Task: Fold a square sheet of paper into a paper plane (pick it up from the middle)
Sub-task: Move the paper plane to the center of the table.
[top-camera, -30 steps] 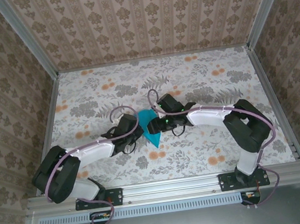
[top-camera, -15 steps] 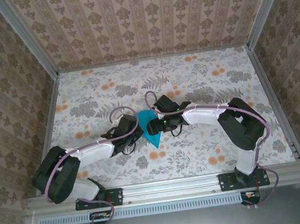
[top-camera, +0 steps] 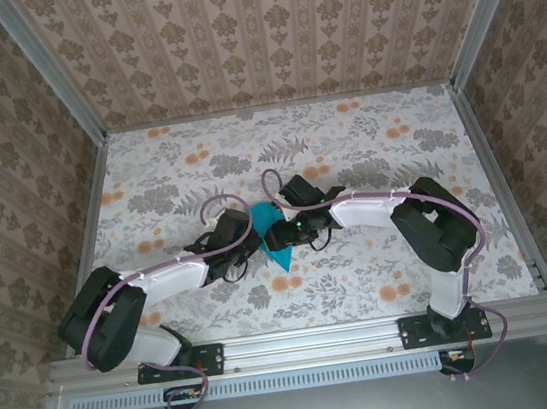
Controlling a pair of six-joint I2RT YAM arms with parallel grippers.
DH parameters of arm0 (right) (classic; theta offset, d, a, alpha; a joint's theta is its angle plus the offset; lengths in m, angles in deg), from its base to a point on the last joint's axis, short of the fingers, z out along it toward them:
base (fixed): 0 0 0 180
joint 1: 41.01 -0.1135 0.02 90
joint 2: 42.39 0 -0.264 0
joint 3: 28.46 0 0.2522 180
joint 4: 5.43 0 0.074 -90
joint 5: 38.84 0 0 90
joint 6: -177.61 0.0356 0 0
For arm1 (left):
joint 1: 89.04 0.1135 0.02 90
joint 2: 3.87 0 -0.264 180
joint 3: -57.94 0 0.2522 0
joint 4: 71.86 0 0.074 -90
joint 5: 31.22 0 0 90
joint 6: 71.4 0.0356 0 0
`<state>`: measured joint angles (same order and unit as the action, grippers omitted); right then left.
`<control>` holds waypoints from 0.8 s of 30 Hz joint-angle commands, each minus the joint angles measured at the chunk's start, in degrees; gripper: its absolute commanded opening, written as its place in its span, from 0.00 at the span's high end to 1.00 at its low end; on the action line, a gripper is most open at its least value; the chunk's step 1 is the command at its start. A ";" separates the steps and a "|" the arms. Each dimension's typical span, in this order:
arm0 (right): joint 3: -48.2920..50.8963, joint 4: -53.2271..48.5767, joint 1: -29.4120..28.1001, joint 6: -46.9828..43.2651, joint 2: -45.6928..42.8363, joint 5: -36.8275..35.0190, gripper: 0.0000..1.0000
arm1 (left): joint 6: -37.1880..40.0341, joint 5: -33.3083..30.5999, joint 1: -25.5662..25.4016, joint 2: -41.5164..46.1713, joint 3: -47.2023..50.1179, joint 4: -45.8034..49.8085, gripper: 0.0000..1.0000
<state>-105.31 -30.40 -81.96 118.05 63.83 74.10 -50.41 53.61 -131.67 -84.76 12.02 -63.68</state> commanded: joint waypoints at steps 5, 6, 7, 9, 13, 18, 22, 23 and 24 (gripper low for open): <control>-0.83 0.57 -0.61 0.26 1.17 0.20 0.40 | 0.62 1.06 0.54 -0.25 -1.23 -0.39 1.00; -1.26 -0.20 -0.77 0.07 1.44 -0.60 0.42 | 0.62 1.13 0.54 -0.37 -1.24 -0.44 1.00; -1.65 -0.79 -0.75 -0.06 1.66 -1.54 0.45 | 0.69 1.24 0.58 -0.36 -1.28 -0.44 1.00; -2.29 -1.78 -0.95 -0.26 2.25 -2.61 0.49 | 0.60 1.35 0.55 -0.50 -1.40 -0.39 0.99; -3.36 -2.80 -1.36 -0.45 3.37 -3.35 0.52 | 0.50 1.41 0.54 -0.59 -1.59 -0.25 0.95; -4.63 -4.37 -1.58 -0.70 4.32 -4.45 0.64 | 0.89 1.30 0.53 -0.20 -2.10 0.97 0.85; -5.65 -7.29 -1.57 -1.32 3.77 -7.88 0.78 | 1.50 0.71 0.96 0.79 -2.72 3.37 0.74; -5.80 -8.52 -1.52 -1.69 3.23 -9.47 0.81 | 1.67 0.60 1.18 1.14 -2.83 4.16 0.71; -5.84 -9.45 -1.48 -2.07 2.52 -11.02 0.84 | 1.78 0.46 1.47 1.47 -2.96 5.09 0.68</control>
<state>-109.40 -34.85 -83.29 117.39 66.98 68.14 -49.56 54.68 -130.97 -84.76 10.81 -62.31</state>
